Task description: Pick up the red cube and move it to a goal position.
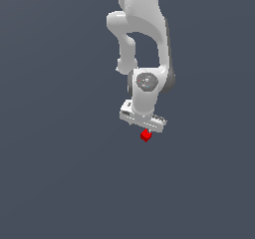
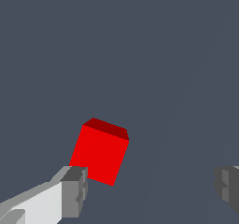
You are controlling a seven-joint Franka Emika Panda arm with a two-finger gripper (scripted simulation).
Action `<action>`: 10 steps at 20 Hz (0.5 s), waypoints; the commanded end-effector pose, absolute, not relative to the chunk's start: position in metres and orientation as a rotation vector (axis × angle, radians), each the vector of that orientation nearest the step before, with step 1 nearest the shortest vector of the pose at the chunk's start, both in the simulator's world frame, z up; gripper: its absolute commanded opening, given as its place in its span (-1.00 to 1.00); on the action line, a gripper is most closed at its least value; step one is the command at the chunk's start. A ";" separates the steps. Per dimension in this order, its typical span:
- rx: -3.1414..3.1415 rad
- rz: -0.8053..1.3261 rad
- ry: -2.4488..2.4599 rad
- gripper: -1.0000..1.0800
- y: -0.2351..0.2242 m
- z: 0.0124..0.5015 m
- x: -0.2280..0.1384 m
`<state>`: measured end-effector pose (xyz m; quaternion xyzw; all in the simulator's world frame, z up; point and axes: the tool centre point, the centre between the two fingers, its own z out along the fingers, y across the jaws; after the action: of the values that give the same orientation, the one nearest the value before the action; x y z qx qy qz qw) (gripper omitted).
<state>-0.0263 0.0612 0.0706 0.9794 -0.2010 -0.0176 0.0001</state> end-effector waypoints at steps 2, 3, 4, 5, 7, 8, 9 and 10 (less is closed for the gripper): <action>3.046 -0.041 -0.765 0.92 0.070 0.058 -0.024; 3.037 -0.037 -0.802 0.92 0.073 0.054 -0.023; 3.028 -0.033 -0.836 0.92 0.075 0.050 -0.022; 3.018 -0.029 -0.869 0.92 0.077 0.047 -0.021; 3.001 -0.022 -0.930 0.92 0.081 0.041 -0.019; 2.992 -0.019 -0.957 0.92 0.083 0.038 -0.018; 2.984 -0.017 -0.982 0.92 0.085 0.036 -0.016; 2.976 -0.014 -1.006 0.92 0.086 0.033 -0.015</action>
<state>-0.0113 0.0903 0.0464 0.9529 -0.3033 0.0017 -0.0055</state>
